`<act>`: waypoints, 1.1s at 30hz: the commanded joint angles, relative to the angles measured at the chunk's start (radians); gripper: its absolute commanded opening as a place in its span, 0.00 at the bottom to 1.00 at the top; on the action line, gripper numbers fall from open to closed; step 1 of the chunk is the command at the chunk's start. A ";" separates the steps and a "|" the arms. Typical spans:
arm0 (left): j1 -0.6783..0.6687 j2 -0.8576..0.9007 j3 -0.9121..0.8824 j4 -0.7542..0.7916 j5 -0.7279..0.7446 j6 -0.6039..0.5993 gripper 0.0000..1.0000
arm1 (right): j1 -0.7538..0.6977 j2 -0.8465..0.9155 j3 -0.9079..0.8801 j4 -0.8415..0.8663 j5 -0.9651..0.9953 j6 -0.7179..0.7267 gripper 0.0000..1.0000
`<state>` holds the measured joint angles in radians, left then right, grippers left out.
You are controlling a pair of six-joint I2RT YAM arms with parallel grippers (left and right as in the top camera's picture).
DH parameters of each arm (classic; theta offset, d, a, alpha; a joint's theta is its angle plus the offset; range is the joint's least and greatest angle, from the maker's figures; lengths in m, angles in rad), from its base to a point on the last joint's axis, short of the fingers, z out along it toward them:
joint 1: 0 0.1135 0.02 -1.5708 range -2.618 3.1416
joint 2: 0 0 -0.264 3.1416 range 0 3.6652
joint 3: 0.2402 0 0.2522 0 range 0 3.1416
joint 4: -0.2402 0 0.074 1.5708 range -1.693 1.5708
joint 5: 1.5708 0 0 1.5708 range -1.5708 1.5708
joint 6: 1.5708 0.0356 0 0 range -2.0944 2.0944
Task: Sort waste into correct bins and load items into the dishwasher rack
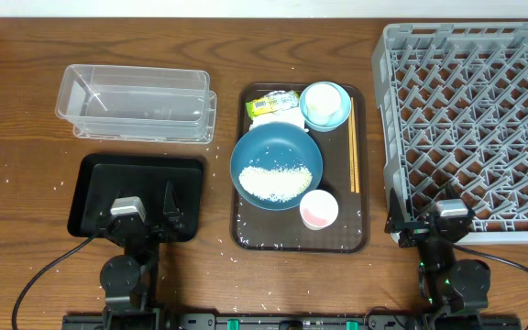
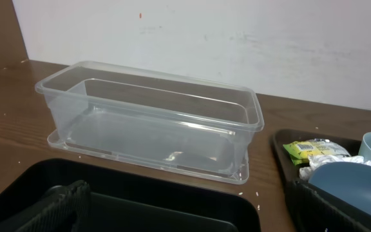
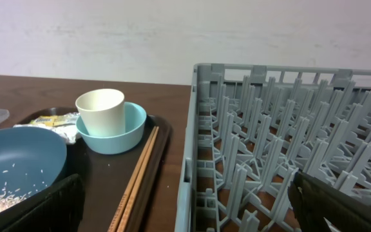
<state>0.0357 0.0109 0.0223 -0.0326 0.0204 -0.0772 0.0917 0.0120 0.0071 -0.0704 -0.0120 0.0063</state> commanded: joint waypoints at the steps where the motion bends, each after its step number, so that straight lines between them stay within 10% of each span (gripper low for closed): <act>1: 0.000 0.000 -0.018 -0.038 -0.005 0.013 0.98 | -0.012 0.001 -0.002 -0.004 -0.004 -0.013 0.99; 33: 0.000 0.000 -0.018 -0.038 -0.005 0.013 0.98 | -0.012 0.001 -0.002 -0.004 -0.004 -0.013 0.99</act>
<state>0.0357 0.0113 0.0223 -0.0326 0.0204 -0.0772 0.0917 0.0128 0.0071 -0.0704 -0.0120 0.0059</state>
